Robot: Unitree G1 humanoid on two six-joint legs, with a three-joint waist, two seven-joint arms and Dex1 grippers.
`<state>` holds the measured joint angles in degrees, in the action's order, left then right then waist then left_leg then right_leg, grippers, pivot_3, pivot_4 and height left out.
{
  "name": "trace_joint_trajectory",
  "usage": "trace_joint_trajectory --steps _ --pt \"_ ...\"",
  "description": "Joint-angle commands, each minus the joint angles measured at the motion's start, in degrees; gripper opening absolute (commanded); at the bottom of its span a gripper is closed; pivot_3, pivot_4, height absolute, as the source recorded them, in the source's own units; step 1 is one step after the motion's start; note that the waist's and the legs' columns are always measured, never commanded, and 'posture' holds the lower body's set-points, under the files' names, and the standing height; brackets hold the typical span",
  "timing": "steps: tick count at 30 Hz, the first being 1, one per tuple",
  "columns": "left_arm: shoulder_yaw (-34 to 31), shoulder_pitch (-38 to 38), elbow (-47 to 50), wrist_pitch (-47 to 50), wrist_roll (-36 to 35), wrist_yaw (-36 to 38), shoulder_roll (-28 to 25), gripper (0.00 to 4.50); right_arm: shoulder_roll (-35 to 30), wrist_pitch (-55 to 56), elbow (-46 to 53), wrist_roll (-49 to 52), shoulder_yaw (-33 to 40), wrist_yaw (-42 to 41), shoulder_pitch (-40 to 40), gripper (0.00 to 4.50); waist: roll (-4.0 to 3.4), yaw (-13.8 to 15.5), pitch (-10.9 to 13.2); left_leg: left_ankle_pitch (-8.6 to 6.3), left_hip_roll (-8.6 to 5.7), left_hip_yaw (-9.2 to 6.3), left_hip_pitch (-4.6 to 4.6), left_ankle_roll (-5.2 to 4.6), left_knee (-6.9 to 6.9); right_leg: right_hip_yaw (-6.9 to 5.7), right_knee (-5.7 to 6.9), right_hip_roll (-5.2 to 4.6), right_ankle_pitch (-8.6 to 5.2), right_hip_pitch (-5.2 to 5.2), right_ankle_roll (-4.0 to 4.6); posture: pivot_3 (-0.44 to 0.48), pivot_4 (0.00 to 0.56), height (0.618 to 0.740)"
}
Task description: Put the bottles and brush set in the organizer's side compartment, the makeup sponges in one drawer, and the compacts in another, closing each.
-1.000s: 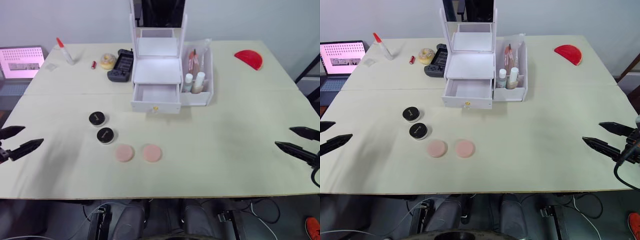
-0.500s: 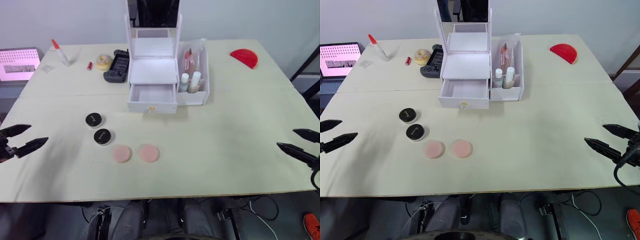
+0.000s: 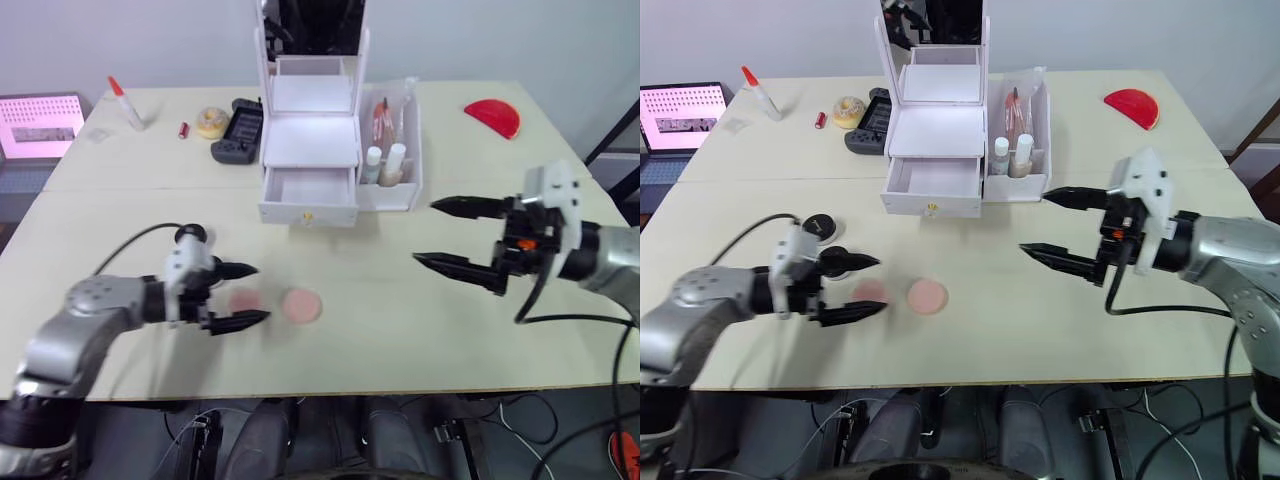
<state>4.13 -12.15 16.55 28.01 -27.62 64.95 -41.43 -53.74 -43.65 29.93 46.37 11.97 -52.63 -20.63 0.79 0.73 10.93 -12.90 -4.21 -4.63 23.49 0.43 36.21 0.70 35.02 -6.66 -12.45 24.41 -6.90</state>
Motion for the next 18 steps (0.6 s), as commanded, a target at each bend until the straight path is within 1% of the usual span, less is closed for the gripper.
trace_joint_trajectory --steps 1,4,7,14,18 --pt "4.3 -3.5 -2.2 -2.9 3.3 0.3 1.9 4.47 0.7 -0.7 -0.4 0.3 -3.1 -0.1 -4.6 4.50 0.01 -0.1 0.0 0.00 0.00 0.00 0.01 0.00 0.00 0.00 0.00 0.02 0.00 0.02 0.00 0.000 0.150 0.738" --pt "7.1 -5.7 -6.0 -5.7 6.3 1.1 3.1 4.47 1.9 -0.7 -1.9 -0.6 -6.2 -0.4 -8.5 4.50 0.01 -0.2 0.0 0.00 0.00 0.00 0.00 -0.01 0.00 0.01 0.03 0.04 0.00 0.03 0.00 0.000 0.150 0.738" --pt "8.8 -6.6 -8.8 -8.0 8.3 1.8 3.8 4.47 3.5 -0.2 -3.8 -1.3 -7.7 -0.1 -11.5 4.50 0.01 -0.1 0.0 0.01 0.01 -0.01 0.00 -0.01 0.00 0.00 0.04 0.06 0.00 0.03 0.00 0.000 0.150 0.738" --pt "10.6 -9.0 -14.5 -11.9 12.6 0.8 6.4 4.47 5.0 1.3 -6.4 -3.6 -8.0 0.2 -13.5 4.50 0.02 0.0 0.0 0.01 -0.02 -0.02 0.00 -0.01 0.04 0.00 0.05 0.03 0.10 0.02 -0.16 0.000 0.150 0.738" --pt "11.5 -9.8 -15.3 -11.2 13.6 1.0 7.6 4.47 5.1 1.6 -7.1 -4.2 -7.4 0.4 -13.7 4.50 0.01 -0.1 0.0 0.01 -0.03 -0.02 0.00 -0.01 0.04 -0.01 0.07 0.04 0.11 0.03 -0.20 0.000 0.150 0.738"
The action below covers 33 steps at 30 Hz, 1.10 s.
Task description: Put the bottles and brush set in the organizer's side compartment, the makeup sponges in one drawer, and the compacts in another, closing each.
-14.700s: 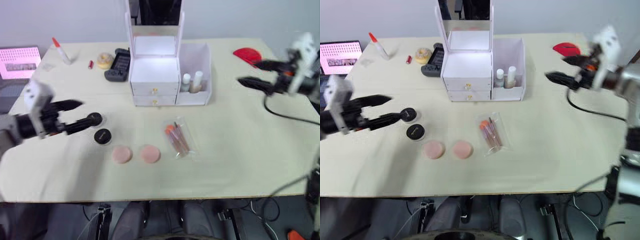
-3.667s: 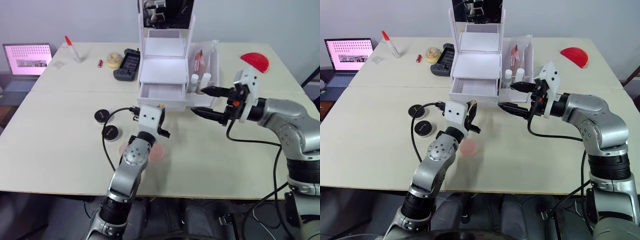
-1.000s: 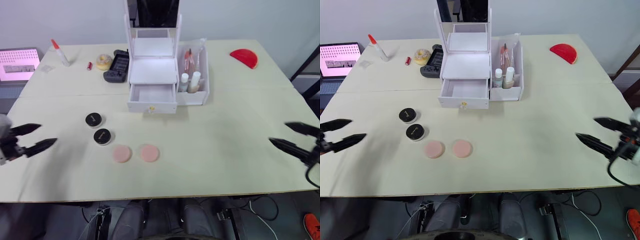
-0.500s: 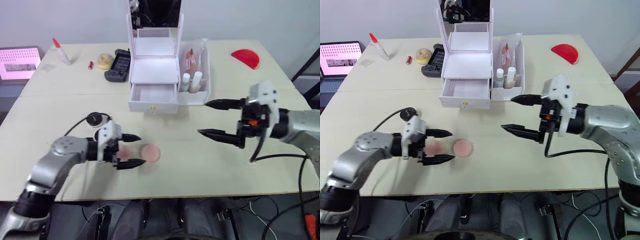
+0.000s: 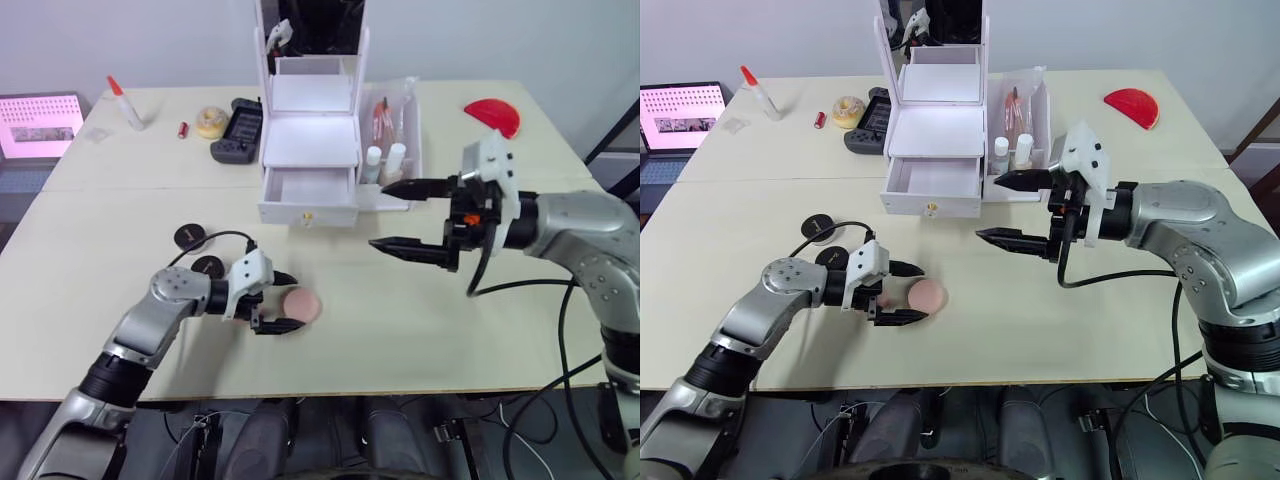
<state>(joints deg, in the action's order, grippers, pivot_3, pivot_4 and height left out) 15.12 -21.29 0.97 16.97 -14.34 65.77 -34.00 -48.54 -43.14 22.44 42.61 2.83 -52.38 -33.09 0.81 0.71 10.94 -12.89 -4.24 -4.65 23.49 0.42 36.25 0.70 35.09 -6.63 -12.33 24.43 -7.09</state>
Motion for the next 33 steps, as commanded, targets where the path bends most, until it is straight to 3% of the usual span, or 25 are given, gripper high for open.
trace_joint_trajectory --steps 1,17,20,22,33 --pt "0.6 -0.7 0.1 0.2 0.5 0.4 0.2 4.47 -0.1 1.1 0.4 -0.5 1.9 0.2 -1.2 4.50 0.00 -0.1 0.0 0.00 0.00 0.00 0.00 0.00 -0.01 0.00 0.00 0.00 0.00 0.02 -0.01 0.000 0.150 0.738" --pt "1.8 -0.1 0.9 4.5 1.6 1.0 -0.6 4.47 0.8 0.5 0.9 -0.9 1.6 1.9 -1.3 4.50 -0.02 -0.1 0.0 0.00 0.02 0.00 -0.02 0.00 -0.01 0.01 0.04 0.04 0.01 0.02 -0.02 0.000 0.150 0.738" --pt "1.6 0.0 1.3 5.2 1.4 1.0 -0.7 3.64 1.0 0.4 1.1 -0.9 1.5 2.3 -1.3 4.50 -0.03 -0.1 0.0 0.00 0.02 0.00 -0.02 0.00 -0.01 0.01 0.04 0.04 0.01 0.02 -0.02 0.000 0.150 0.738" --pt "1.5 0.0 1.6 5.6 1.4 1.0 -0.8 2.73 1.1 0.3 1.1 -1.0 1.5 2.5 -1.4 4.50 -0.03 -0.1 0.0 0.00 0.02 0.00 -0.02 0.00 0.00 0.01 0.05 0.04 0.01 0.02 -0.02 0.000 0.150 0.738" --pt "-3.1 -1.6 6.8 10.8 -3.9 2.3 -3.2 2.73 1.0 0.2 1.3 -1.4 1.9 3.1 -0.8 4.50 0.00 -0.2 0.0 0.00 0.02 -0.01 -0.02 -0.01 -0.01 0.01 0.05 0.06 0.01 0.02 -0.02 0.000 0.150 0.738"
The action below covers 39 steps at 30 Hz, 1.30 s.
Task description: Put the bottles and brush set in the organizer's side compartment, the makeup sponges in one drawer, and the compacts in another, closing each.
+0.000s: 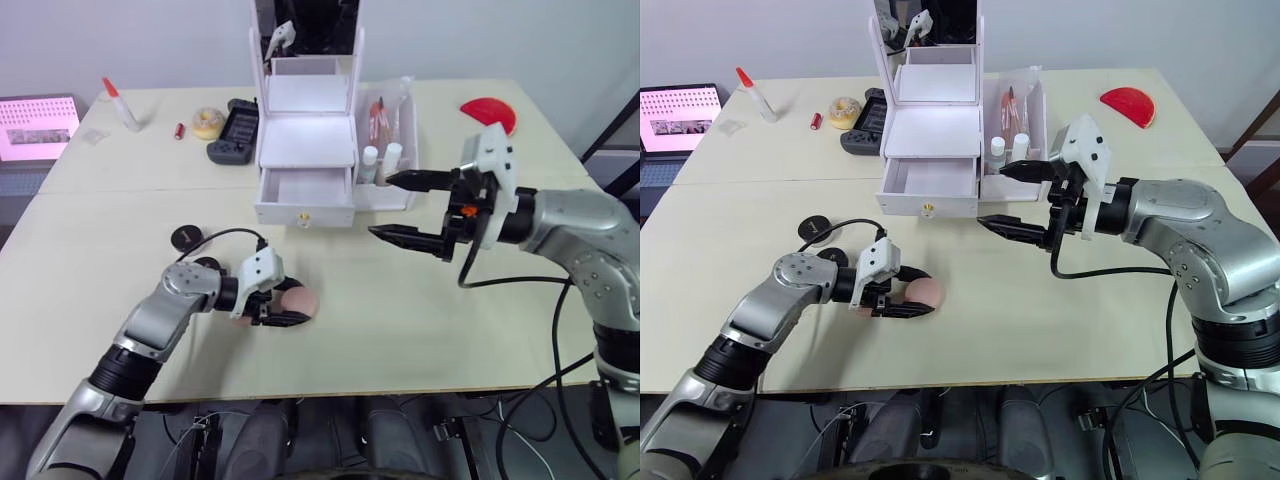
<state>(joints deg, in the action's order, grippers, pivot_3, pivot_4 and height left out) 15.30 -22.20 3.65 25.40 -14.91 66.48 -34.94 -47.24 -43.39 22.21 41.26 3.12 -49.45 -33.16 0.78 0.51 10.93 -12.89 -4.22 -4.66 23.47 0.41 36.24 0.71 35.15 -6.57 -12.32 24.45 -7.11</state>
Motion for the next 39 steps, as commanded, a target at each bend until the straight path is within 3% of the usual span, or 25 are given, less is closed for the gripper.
trace_joint_trajectory --steps 1,8,12,19,24,30,39 --pt "-4.0 -1.0 5.1 3.4 -4.5 2.1 -3.0 2.73 -0.3 0.4 1.5 -0.1 1.6 0.2 -0.7 4.50 0.03 0.0 0.0 0.00 0.00 0.00 0.00 0.00 0.00 0.00 0.01 0.01 0.00 0.01 0.00 0.000 0.150 0.738" --pt "-13.0 -6.6 9.4 11.4 -15.2 8.9 -12.8 2.73 -0.5 1.2 0.8 -0.7 1.6 -0.4 0.0 4.50 0.04 0.0 0.0 0.00 0.01 -0.02 0.01 0.00 0.01 -0.01 0.02 0.03 -0.01 0.01 0.00 0.000 0.150 0.738" --pt "-15.9 -17.3 1.8 15.2 -18.7 10.7 -14.5 2.73 0.1 2.4 -0.2 -1.9 0.9 -0.9 -0.1 4.50 0.08 0.2 0.0 0.00 0.00 -0.01 0.00 0.00 0.04 -0.02 0.03 0.02 -0.01 -0.02 -0.01 0.000 0.150 0.738" --pt "-8.9 -37.1 -27.8 -1.5 -5.4 12.3 -8.0 2.73 1.6 4.2 -1.5 -3.7 0.0 -1.4 -0.7 4.50 0.11 0.1 0.1 0.01 -0.02 0.04 0.00 -0.01 0.12 -0.12 0.08 0.06 0.01 -0.08 -0.05 0.000 0.150 0.738" --pt "-6.7 -42.9 -42.0 -11.4 0.1 14.3 -2.8 2.73 1.6 4.6 -1.4 -4.5 0.2 -1.6 -0.4 4.50 0.13 -0.2 0.1 0.01 -0.03 0.07 0.05 -0.02 0.13 -0.11 0.10 0.06 0.10 -0.03 -0.19 0.000 0.150 0.738" --pt "-7.5 -45.4 -51.1 -17.4 2.8 14.4 1.5 2.73 1.3 4.1 -0.9 -4.6 0.7 -1.1 -0.7 4.50 0.14 -0.7 0.1 0.00 -0.02 0.00 0.05 -0.04 0.13 -0.11 0.14 0.06 0.10 -0.01 -0.20 0.000 0.150 0.738" --pt "-8.0 -46.0 -56.3 -20.4 4.7 14.2 4.1 2.73 1.4 3.0 0.5 -3.9 1.4 0.2 0.0 4.50 0.15 -1.3 0.1 -0.01 -0.03 -0.04 0.06 -0.05 0.13 -0.11 0.21 0.05 0.11 0.01 -0.21 0.000 0.150 0.738"
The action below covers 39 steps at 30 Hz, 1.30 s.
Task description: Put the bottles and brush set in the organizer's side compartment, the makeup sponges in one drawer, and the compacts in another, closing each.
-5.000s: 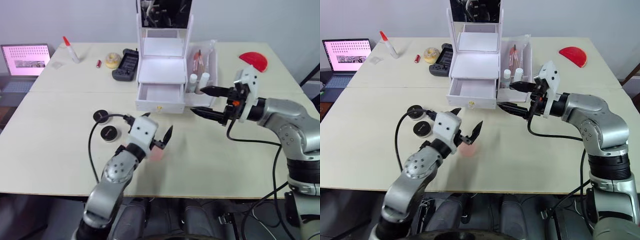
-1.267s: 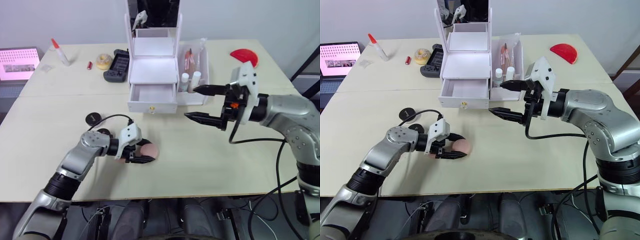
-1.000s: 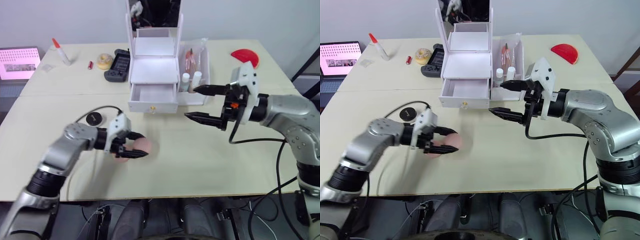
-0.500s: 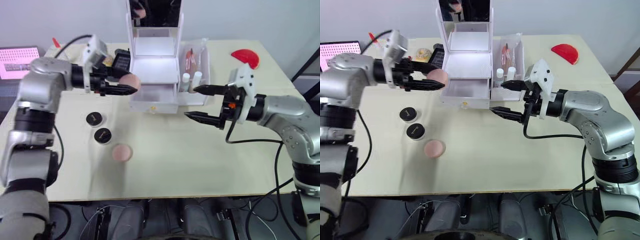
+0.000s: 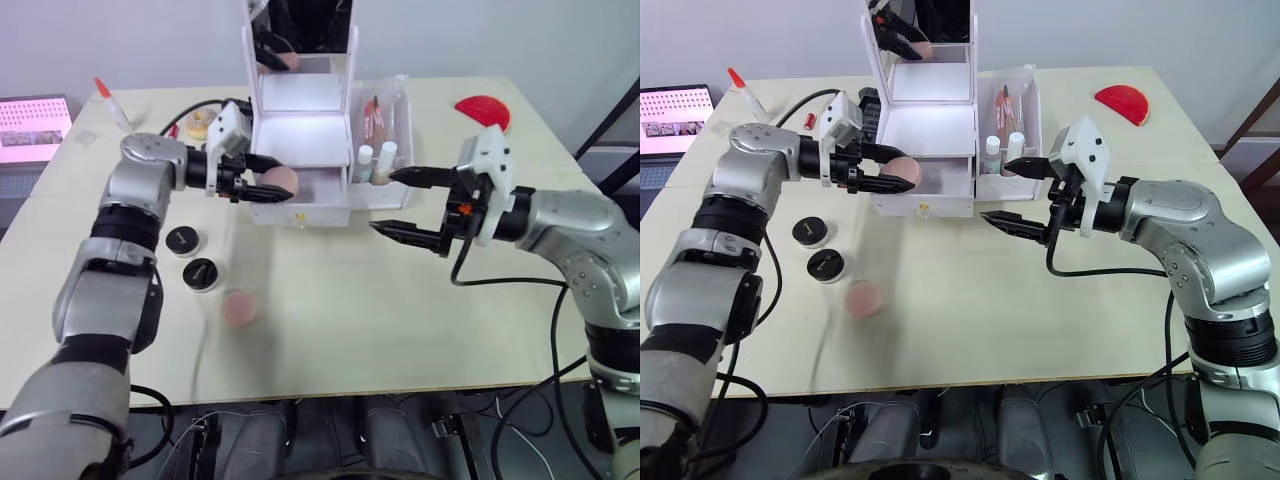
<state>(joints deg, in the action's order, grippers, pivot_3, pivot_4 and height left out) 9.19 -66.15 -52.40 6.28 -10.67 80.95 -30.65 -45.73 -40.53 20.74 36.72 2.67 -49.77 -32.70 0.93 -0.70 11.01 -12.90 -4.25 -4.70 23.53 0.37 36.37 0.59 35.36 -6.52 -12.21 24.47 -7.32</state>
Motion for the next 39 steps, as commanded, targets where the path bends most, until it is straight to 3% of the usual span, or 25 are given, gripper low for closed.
trace_joint_trajectory --steps 1,17,21,39 --pt "-2.0 -2.2 -0.4 -1.4 0.6 -0.3 -0.1 2.73 0.0 0.0 2.1 0.7 1.8 0.6 -0.5 4.50 0.00 -0.1 0.0 0.00 0.00 0.00 0.00 0.00 0.00 0.00 0.01 0.00 0.00 0.00 0.00 0.000 0.150 0.738" --pt "-2.8 -2.8 -3.5 -3.0 3.0 -1.3 0.8 2.73 0.1 -0.7 2.4 1.5 2.4 1.6 -0.9 4.50 0.00 0.0 0.0 0.00 -0.01 0.00 0.00 -0.01 0.06 0.00 0.09 0.00 0.00 0.01 -0.01 0.000 0.150 0.738" --pt "-2.7 -2.8 -3.4 -3.1 3.5 -1.1 0.6 4.43 0.1 -0.7 2.4 1.5 2.5 1.7 -0.9 4.50 0.00 0.1 0.0 0.00 -0.02 0.00 0.00 -0.01 0.09 0.00 0.12 0.00 0.01 0.00 -0.01 0.000 0.150 0.738" --pt "-4.3 -2.6 -0.7 1.2 3.1 2.0 -2.2 4.43 0.0 -0.3 1.4 1.3 2.6 1.5 -1.4 4.50 0.00 0.0 0.0 -0.12 -0.02 -0.03 0.06 -0.18 0.54 -0.01 0.41 0.01 -0.02 -0.02 -0.05 0.000 0.150 0.738"
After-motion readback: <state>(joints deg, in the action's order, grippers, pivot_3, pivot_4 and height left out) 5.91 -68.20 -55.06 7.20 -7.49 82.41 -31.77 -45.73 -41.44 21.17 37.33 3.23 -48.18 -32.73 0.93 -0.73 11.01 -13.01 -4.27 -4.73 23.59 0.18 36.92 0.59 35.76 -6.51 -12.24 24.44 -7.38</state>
